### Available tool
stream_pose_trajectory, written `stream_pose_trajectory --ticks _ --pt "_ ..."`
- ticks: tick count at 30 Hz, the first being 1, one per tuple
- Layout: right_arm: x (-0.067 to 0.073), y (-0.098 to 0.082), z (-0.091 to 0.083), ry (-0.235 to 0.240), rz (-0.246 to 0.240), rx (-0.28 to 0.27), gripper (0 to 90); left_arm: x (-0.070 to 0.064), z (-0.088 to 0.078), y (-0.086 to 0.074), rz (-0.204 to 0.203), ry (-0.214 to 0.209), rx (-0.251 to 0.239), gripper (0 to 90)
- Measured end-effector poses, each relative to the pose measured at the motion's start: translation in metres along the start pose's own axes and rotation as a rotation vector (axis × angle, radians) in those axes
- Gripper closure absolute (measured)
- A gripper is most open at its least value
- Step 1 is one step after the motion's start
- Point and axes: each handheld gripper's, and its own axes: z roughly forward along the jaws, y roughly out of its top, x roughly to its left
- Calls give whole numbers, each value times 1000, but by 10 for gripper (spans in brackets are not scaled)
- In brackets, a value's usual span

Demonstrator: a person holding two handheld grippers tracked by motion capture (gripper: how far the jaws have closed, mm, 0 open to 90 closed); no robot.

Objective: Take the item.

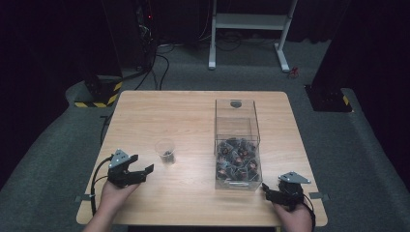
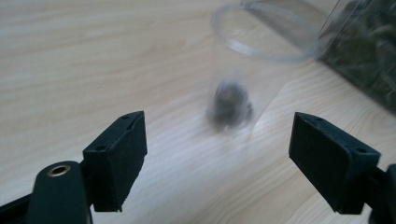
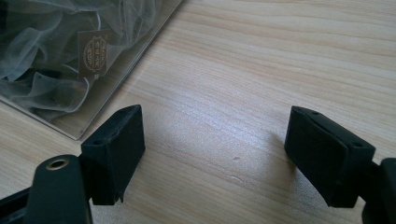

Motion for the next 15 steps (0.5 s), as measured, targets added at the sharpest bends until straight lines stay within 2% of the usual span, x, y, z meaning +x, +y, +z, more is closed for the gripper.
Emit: stream_pose_trajectory --ticks 8,9,12,15 --pt "0 0 0 0 -2 -1 201 11 -1 -33 11 21 118 200" --pt "0 0 0 0 0 0 201 12 -2 -37 28 35 131 200" --pt "0 0 0 1 -3 -2 201 10 -3 -45 49 58 157 198" --pt "0 0 0 0 -3 -2 201 7 -4 -47 54 55 147 196"
